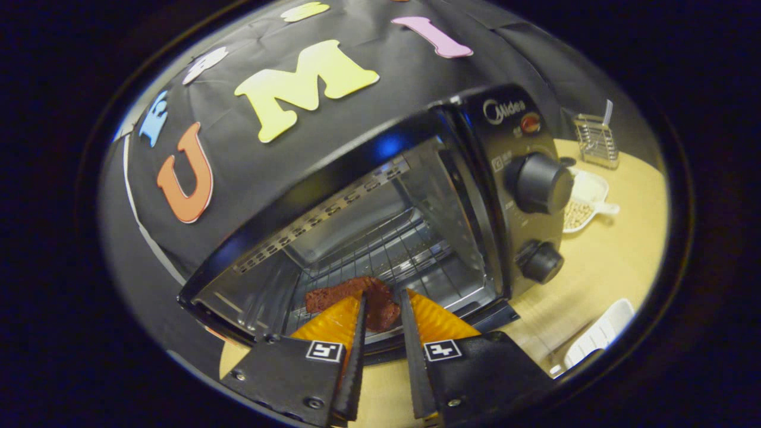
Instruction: Open the toaster oven, put the food inside, and close the toaster oven door.
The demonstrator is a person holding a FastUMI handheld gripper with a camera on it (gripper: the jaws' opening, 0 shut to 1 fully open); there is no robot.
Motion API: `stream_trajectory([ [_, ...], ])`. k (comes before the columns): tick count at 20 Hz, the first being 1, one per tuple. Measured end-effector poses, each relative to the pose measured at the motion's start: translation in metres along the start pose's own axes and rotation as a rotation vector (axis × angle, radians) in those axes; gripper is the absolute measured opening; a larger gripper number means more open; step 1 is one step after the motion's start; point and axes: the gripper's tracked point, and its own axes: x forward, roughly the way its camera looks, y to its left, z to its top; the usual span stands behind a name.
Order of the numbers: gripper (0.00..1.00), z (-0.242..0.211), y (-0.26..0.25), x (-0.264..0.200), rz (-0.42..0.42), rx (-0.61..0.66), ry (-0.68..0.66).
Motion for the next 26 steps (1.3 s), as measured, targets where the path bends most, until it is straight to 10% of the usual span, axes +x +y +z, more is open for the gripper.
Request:
stream_trajectory([
  [9, 0.96, -0.025, 0.025, -0.111, 0.037, -0.342, -0.057],
  [26, 0.98, -0.157, -0.03, -0.167, -0.061, -0.475, 0.221],
])
